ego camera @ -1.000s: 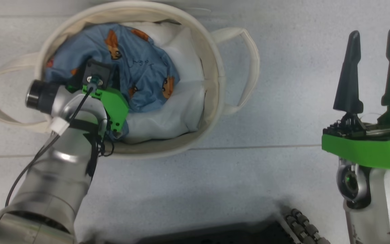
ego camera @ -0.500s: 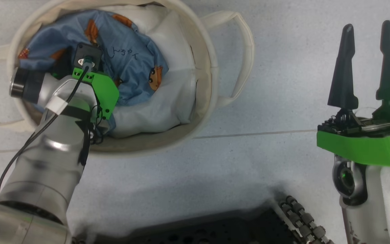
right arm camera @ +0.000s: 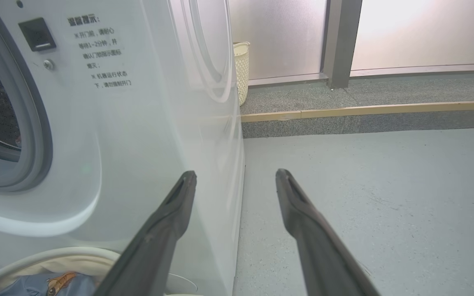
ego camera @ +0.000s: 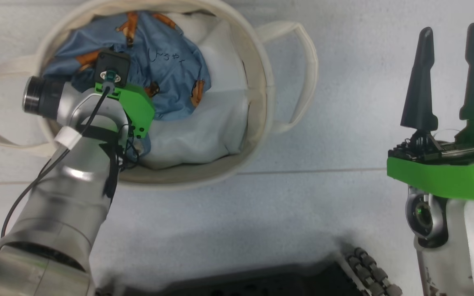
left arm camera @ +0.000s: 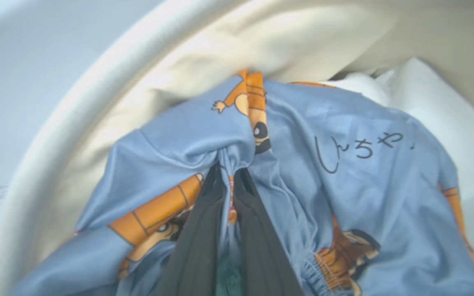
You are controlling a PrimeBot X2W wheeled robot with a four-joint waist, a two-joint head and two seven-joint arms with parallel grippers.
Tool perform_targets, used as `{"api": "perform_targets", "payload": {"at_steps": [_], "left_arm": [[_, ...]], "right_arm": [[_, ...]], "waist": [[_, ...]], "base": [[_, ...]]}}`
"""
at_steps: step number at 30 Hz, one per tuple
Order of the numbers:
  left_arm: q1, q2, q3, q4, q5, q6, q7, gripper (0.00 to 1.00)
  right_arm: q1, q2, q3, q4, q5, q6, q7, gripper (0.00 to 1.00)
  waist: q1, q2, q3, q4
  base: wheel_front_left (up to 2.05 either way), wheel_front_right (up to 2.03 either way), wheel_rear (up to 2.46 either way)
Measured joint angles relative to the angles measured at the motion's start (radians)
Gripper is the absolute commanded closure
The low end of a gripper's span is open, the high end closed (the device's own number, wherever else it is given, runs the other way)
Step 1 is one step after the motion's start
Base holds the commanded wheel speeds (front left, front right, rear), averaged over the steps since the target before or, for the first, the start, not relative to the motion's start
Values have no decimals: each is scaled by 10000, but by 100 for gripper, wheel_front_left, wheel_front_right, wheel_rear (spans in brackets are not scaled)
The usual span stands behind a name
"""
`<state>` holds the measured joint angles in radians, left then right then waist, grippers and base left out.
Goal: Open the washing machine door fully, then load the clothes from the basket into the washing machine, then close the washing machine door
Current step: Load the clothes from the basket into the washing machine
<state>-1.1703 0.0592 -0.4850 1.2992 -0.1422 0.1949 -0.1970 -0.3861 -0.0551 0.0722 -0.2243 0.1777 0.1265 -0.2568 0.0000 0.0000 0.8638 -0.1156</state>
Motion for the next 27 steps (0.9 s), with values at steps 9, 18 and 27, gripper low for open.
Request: {"api": "perform_targets", "payload": {"at_steps": [9, 18, 27], "left_arm": [[1019, 113, -537, -2357, 558, 433, -525, 100], [3862, 568, -393, -6623, 685, 880, -529, 100], [5994, 671, 176, -9632, 631, 773, -531, 100]], "right_arm": [[10, 0, -174, 215, 311, 0, 0, 0], [835, 2, -401, 587, 631, 0, 0, 0], [1532, 12, -418, 688, 784, 0, 0, 0]], "waist": [[0, 0, -1319, 393], [-1, 1, -3424, 814], [-1, 1, -5261, 1183]], "base": [[0, 0, 0], [0, 0, 0], [0, 0, 0]]}}
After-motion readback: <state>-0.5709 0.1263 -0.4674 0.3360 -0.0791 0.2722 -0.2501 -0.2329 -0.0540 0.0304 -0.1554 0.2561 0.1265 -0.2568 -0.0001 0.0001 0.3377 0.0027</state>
